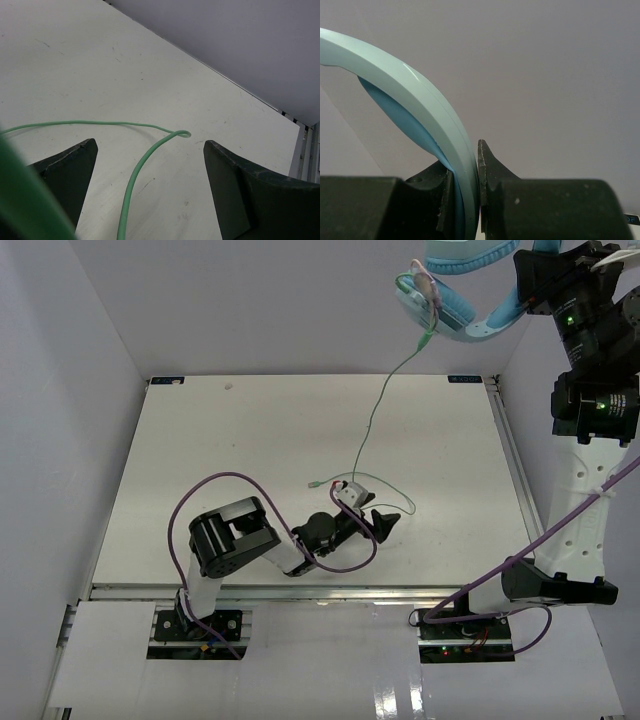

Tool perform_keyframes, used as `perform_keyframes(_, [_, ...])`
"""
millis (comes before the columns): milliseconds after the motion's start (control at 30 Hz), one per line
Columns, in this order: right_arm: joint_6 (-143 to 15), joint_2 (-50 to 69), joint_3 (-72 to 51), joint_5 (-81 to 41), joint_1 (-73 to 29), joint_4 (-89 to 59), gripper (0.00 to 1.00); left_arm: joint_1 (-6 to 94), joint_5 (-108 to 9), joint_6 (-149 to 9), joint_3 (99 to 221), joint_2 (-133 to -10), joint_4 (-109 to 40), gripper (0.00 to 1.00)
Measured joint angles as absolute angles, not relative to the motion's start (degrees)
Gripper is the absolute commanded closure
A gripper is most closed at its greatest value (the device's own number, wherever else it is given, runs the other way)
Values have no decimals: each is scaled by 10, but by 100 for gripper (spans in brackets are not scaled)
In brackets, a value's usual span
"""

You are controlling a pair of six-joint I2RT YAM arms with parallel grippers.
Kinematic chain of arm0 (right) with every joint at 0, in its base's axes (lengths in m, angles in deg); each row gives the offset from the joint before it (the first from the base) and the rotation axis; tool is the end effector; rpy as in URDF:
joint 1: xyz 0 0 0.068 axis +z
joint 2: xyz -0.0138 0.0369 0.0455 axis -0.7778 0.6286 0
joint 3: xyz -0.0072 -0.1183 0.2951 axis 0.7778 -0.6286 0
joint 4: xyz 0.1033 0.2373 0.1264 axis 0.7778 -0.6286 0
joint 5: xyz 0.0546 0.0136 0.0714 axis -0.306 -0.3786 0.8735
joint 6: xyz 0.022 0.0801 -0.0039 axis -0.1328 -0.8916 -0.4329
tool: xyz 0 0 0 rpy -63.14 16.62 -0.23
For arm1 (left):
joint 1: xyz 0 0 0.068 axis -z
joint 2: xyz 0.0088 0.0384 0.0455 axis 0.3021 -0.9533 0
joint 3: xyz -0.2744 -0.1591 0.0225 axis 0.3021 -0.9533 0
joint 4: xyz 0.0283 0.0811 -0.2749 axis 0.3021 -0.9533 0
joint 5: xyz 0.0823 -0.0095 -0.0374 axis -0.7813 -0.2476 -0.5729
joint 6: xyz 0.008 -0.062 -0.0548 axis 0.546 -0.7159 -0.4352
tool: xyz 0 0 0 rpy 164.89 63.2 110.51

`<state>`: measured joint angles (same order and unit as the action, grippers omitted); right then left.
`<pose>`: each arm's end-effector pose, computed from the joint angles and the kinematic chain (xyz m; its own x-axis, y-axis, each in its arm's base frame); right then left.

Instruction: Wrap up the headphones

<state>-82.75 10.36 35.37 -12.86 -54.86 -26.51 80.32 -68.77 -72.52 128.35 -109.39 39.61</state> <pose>0.2792 -0.0004 0.7082 0.3508 0.3953 -0.8489 -0.3391 0.8986 0.2784 0.2078 -0.3733 0.1638 -0.1704 -0.2077 -0.9632 0.7688 0.5834 -0.2618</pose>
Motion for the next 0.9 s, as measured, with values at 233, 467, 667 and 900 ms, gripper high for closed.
perform_keyframes(233, [-828,104,354,-129,-549,-265,92,802,-708,-757,1299,-1099,396,11])
perform_keyframes(467, [-828,102,351,-129,-550,-264,92,787,-728,-806,1317,-1100,398,42])
perform_keyframes(667, [-828,100,345,-125,-550,-264,92,779,-742,-827,1316,-1093,397,75])
perform_keyframes(900, [-822,98,342,-128,-552,-264,92,771,-742,-821,1280,-1054,398,100])
